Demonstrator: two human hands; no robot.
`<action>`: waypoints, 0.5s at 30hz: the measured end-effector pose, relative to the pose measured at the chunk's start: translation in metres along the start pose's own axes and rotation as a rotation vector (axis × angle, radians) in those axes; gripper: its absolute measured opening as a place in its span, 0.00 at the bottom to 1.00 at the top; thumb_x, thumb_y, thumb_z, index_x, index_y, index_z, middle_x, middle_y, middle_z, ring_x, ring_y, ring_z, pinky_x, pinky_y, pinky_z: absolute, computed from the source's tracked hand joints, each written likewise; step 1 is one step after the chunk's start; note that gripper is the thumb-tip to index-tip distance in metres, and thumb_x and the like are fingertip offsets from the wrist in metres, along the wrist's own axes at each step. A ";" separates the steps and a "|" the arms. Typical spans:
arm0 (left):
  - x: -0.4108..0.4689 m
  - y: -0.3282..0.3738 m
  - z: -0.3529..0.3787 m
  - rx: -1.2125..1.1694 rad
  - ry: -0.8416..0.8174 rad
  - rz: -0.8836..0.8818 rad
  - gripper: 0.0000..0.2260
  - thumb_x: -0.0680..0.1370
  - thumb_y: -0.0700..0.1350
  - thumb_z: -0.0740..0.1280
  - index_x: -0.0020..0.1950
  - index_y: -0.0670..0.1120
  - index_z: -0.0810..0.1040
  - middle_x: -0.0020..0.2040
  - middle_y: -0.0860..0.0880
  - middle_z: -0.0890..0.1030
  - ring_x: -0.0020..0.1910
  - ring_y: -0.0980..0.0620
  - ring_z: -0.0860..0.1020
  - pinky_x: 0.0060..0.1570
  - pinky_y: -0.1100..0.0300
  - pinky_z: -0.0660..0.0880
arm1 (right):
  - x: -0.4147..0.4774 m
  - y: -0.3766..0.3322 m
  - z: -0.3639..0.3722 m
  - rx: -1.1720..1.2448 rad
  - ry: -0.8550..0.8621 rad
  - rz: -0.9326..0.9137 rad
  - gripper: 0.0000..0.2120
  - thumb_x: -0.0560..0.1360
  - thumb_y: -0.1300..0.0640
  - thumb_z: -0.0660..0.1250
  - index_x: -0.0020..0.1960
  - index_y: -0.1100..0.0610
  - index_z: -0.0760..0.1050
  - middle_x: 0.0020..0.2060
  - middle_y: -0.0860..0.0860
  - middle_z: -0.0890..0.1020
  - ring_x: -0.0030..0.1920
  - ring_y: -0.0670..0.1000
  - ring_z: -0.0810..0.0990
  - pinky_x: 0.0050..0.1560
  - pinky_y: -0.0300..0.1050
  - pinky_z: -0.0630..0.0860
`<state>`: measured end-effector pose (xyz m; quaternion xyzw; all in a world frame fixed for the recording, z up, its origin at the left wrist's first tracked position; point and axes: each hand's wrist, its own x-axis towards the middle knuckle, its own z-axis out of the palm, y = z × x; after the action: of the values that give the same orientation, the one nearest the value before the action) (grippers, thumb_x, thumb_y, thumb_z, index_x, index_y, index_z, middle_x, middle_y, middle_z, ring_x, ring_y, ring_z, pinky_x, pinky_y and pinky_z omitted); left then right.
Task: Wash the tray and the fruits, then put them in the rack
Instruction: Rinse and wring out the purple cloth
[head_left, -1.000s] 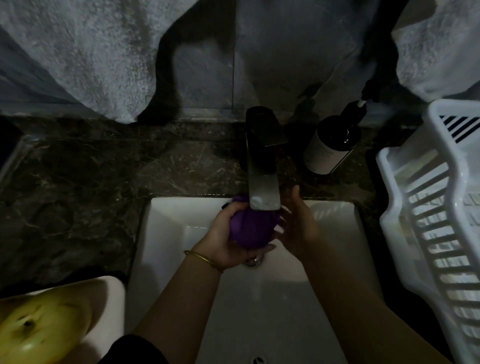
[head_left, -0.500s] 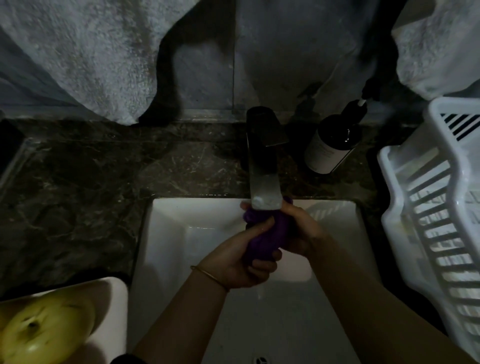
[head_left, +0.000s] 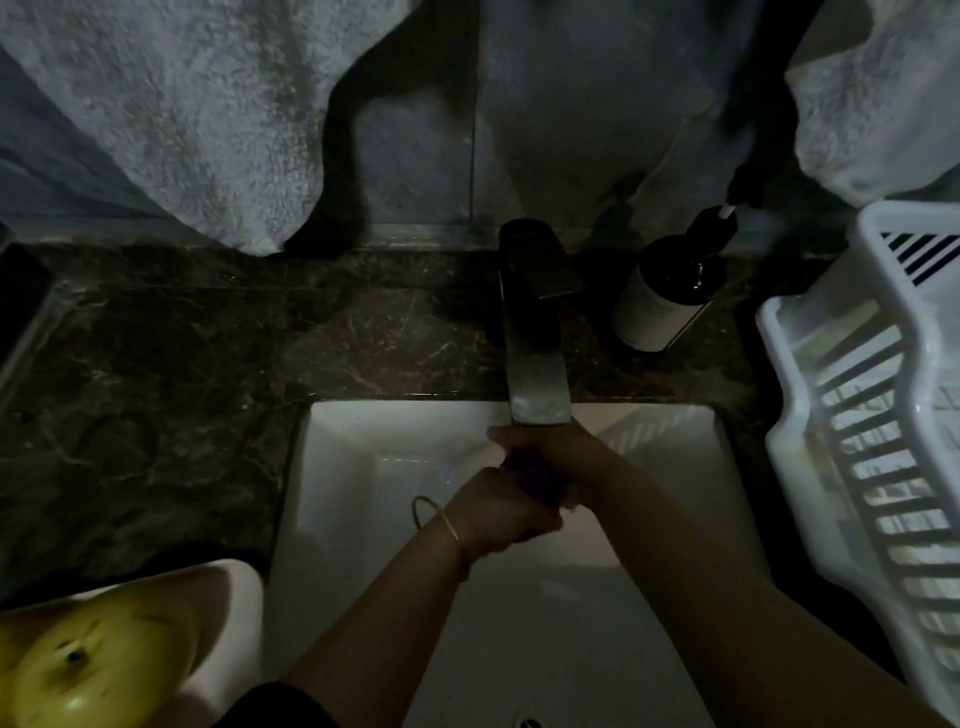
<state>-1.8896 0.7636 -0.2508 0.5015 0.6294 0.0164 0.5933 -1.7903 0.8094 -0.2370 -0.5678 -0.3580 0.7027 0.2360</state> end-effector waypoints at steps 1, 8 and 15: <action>0.004 -0.001 0.005 0.259 0.093 0.079 0.06 0.76 0.48 0.65 0.47 0.46 0.75 0.39 0.47 0.76 0.36 0.50 0.76 0.34 0.60 0.70 | 0.002 0.002 0.004 -0.076 0.054 -0.014 0.06 0.74 0.62 0.69 0.42 0.55 0.73 0.37 0.52 0.77 0.39 0.51 0.76 0.38 0.41 0.74; 0.013 -0.008 0.020 0.542 0.466 0.063 0.17 0.75 0.57 0.66 0.59 0.50 0.75 0.54 0.49 0.80 0.52 0.48 0.79 0.48 0.57 0.74 | 0.011 0.019 0.014 -0.263 0.293 -0.107 0.07 0.74 0.60 0.70 0.42 0.53 0.73 0.40 0.51 0.77 0.51 0.59 0.77 0.58 0.55 0.75; 0.010 0.001 0.013 -0.653 0.261 -0.002 0.09 0.77 0.47 0.66 0.53 0.44 0.77 0.44 0.42 0.81 0.38 0.47 0.80 0.39 0.56 0.79 | -0.005 0.014 -0.013 0.111 0.001 0.008 0.13 0.75 0.50 0.64 0.58 0.52 0.73 0.57 0.54 0.77 0.58 0.56 0.75 0.63 0.55 0.71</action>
<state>-1.8773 0.7635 -0.2612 0.2782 0.6619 0.2801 0.6372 -1.7752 0.8000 -0.2459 -0.5555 -0.3161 0.7221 0.2646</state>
